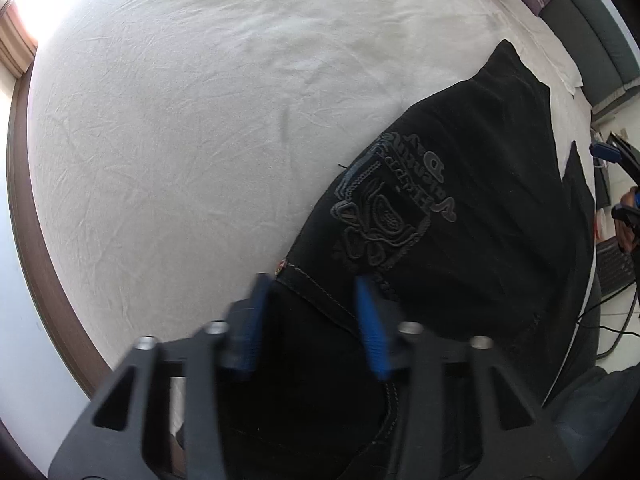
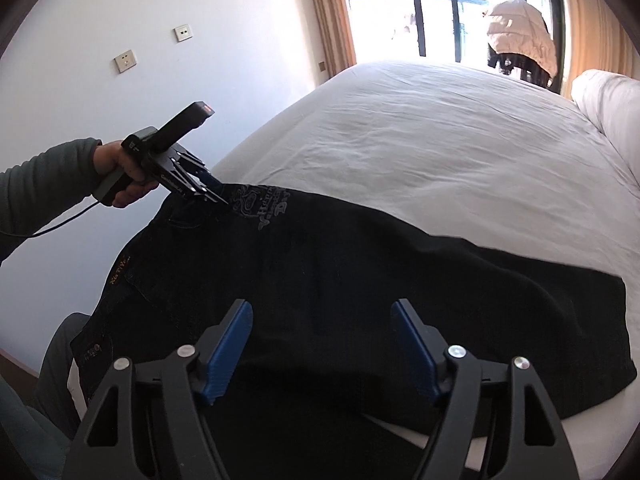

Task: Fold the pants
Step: 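Grasp the jeans waistband with the right tool while the left tool grasps the seam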

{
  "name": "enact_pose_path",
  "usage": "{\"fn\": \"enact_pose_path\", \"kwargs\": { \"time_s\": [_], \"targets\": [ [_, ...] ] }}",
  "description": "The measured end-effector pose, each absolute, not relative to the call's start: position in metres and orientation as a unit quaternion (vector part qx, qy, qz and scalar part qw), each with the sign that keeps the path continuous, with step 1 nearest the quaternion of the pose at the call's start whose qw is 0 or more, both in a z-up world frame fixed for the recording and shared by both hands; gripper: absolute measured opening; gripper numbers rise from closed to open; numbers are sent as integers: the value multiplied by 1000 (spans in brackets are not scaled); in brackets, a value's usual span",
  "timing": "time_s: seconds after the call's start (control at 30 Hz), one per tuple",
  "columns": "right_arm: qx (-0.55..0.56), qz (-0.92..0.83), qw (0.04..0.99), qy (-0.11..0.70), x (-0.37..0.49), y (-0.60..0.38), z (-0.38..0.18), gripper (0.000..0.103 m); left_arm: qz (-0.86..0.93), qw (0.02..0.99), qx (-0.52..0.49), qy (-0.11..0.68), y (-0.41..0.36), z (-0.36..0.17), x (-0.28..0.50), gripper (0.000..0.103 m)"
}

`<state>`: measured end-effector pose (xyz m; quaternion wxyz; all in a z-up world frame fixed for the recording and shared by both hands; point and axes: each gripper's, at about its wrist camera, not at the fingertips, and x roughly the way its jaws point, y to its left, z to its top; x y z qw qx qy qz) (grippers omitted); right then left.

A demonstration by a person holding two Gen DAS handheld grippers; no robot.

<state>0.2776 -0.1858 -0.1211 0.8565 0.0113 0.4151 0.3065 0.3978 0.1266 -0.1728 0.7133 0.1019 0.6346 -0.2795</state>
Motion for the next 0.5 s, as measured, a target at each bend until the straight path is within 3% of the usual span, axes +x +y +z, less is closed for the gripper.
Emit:
{"fn": "enact_pose_path", "kwargs": {
  "time_s": [0.17, 0.5],
  "targets": [
    [-34, 331, 852, 405, 315, -171, -114, 68, -262, 744, 101, 606, 137, -152, 373, 16],
    [-139, 368, 809, 437, 408, -128, -129, 44, -215, 826, 150, 500, 158, -110, 304, 5]
  ]
}}
